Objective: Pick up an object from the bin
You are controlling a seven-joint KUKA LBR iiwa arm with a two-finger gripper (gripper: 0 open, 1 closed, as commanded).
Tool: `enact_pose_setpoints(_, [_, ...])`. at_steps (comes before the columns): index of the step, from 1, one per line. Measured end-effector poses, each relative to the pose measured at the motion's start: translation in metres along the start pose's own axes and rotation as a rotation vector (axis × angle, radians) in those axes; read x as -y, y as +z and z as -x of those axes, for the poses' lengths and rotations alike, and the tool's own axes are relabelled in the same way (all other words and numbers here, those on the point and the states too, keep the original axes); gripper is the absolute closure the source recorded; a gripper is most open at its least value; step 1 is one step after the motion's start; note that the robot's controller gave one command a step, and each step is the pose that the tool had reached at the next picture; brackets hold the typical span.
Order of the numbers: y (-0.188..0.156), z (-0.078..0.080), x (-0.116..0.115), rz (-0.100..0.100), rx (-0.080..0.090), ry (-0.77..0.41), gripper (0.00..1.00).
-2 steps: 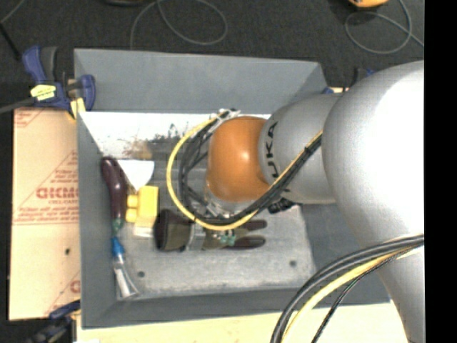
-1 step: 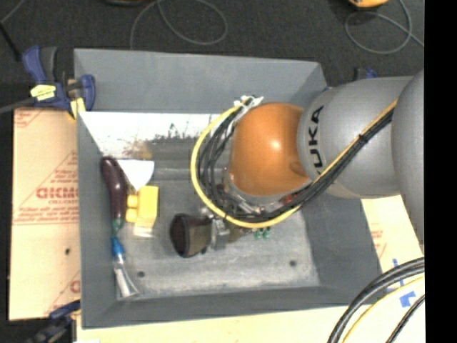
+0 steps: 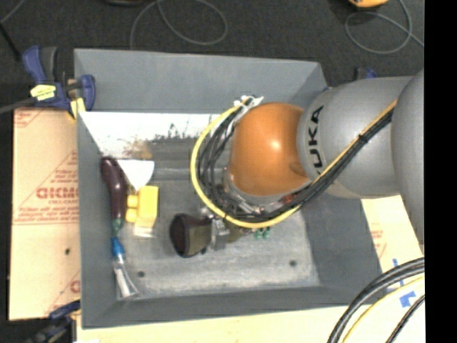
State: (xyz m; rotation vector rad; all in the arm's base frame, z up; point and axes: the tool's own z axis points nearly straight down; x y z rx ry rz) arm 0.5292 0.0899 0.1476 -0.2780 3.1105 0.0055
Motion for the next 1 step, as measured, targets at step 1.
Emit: enact_pose_setpoints(1, [-0.11,-0.007,0.0005,0.0,0.003,0.02,1.0])
